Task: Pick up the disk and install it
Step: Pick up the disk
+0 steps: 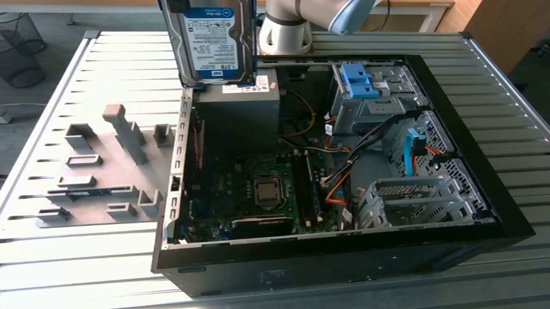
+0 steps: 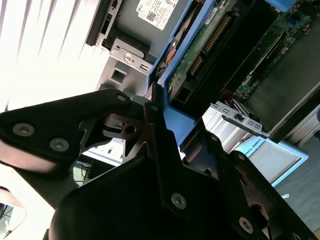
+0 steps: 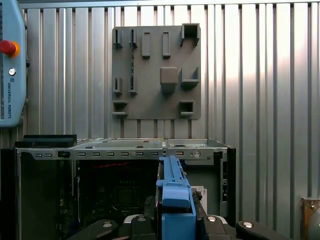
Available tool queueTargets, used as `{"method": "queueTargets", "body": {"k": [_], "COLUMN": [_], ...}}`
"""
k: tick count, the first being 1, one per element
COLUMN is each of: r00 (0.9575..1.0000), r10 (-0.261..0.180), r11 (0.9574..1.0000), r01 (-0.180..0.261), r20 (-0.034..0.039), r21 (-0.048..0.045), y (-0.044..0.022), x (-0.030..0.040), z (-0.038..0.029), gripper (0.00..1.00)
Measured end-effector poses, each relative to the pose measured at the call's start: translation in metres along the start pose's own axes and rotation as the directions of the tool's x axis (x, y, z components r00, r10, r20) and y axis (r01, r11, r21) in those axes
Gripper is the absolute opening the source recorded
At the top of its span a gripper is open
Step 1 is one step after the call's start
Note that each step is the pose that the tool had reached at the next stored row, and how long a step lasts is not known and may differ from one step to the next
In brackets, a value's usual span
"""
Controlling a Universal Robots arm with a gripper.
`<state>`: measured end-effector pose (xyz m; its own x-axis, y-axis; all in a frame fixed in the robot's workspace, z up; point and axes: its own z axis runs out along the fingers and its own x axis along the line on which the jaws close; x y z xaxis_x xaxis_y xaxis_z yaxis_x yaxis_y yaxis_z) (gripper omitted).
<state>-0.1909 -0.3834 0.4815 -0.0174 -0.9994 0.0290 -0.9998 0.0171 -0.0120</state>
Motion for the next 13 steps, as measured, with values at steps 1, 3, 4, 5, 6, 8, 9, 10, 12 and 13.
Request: {"method": "queueTargets", "body": {"k": [1, 3, 4, 5, 6, 8, 9, 10, 12, 13], "r00": [1.0000, 1.0000, 1.0000, 1.0000, 1.0000, 1.0000, 1.0000, 1.0000, 1.0000, 1.0000], "r10": [0.000, 0.000, 0.000, 0.000, 0.000, 0.000, 0.000, 0.000, 0.000, 0.000], "r11": [1.0000, 1.0000, 1.0000, 1.0000, 1.0000, 1.0000, 1.0000, 1.0000, 1.0000, 1.0000], "r01": [0.000, 0.000, 0.000, 0.000, 0.000, 0.000, 0.000, 0.000, 0.000, 0.000], "r20": [0.0000, 0.0000, 0.0000, 0.0000, 0.0000, -0.0001, 0.0000, 0.0000, 0.0000, 0.0000], "r21": [0.0000, 0.0000, -0.0001, 0.0000, 0.0000, -0.0001, 0.0000, 0.0000, 0.0000, 0.0000], "y": [-0.0001, -0.0006, -0.0006, -0.0007, -0.0010, -0.0017, -0.0019, -0.0021, -0.0039, -0.0054], "x": [0.0000, 0.0000, 0.0000, 0.0000, 0.0000, 0.0000, 0.0000, 0.0000, -0.0001, -0.0001], "z": [0.0000, 0.0000, 0.0000, 0.0000, 0.0000, 0.0000, 0.0000, 0.0000, 0.0000, 0.0001], "gripper": [0.36, 0.36, 0.36, 0.36, 0.36, 0.36, 0.36, 0.36, 0.36, 0.36]}}
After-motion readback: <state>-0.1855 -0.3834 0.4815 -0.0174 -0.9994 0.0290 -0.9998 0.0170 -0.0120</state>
